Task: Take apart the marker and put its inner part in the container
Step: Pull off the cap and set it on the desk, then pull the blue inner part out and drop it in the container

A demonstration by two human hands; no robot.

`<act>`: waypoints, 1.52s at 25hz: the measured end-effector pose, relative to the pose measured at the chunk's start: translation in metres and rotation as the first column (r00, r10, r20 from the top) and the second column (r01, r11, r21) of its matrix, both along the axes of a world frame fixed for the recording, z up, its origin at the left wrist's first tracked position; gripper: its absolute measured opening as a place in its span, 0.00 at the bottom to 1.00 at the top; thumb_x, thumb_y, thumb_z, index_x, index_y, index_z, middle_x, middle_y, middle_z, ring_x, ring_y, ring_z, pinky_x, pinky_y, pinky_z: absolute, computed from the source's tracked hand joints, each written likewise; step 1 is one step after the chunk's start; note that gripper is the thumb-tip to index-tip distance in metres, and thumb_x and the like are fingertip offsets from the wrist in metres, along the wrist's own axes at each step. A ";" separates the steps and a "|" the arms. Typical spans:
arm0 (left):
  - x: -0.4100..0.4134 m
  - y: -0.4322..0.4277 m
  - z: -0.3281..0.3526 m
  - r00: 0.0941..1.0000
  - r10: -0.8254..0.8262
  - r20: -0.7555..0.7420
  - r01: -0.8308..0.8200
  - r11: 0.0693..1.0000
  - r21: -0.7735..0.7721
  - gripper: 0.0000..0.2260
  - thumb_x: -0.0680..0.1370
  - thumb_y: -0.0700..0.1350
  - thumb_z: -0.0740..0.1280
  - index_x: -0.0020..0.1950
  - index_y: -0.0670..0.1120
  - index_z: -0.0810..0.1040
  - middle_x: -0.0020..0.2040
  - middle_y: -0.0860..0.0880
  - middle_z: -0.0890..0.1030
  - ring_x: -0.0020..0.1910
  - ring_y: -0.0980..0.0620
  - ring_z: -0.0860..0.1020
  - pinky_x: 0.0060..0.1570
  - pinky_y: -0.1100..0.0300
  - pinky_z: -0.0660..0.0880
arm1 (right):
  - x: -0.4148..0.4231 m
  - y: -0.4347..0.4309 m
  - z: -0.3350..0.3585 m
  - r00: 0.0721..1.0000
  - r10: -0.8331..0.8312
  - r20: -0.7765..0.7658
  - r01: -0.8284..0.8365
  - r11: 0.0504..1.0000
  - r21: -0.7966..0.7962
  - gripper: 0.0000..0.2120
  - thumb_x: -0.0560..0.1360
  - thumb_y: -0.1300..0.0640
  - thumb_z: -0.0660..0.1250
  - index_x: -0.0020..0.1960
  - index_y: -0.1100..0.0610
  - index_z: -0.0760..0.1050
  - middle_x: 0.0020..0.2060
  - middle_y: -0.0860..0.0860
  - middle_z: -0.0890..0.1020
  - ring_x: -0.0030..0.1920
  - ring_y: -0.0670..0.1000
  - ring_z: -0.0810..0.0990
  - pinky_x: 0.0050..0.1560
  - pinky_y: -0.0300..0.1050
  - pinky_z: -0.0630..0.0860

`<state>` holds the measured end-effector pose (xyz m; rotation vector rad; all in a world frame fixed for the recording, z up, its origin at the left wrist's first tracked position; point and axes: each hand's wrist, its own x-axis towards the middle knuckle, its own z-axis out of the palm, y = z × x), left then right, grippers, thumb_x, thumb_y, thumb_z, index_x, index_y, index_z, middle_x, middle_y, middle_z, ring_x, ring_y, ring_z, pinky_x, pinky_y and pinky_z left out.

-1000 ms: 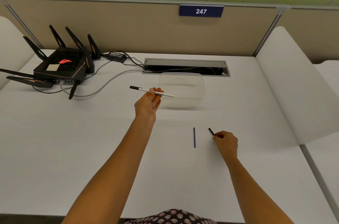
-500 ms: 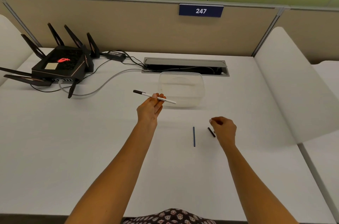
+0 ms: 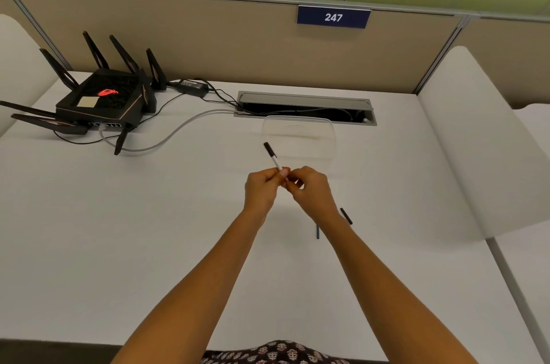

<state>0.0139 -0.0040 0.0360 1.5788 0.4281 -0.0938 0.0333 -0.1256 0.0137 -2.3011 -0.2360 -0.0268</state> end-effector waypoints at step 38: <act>-0.073 0.056 -0.133 0.862 -0.426 -0.277 0.373 0.160 0.914 0.38 0.76 0.65 0.31 0.79 0.45 0.50 0.80 0.43 0.49 0.79 0.45 0.49 0.76 0.45 0.48 | 0.022 0.002 0.006 0.983 -0.151 -0.107 0.166 0.976 0.143 0.03 0.70 0.57 0.69 0.43 0.54 0.79 0.32 0.41 0.80 0.35 0.43 0.80 0.40 0.38 0.79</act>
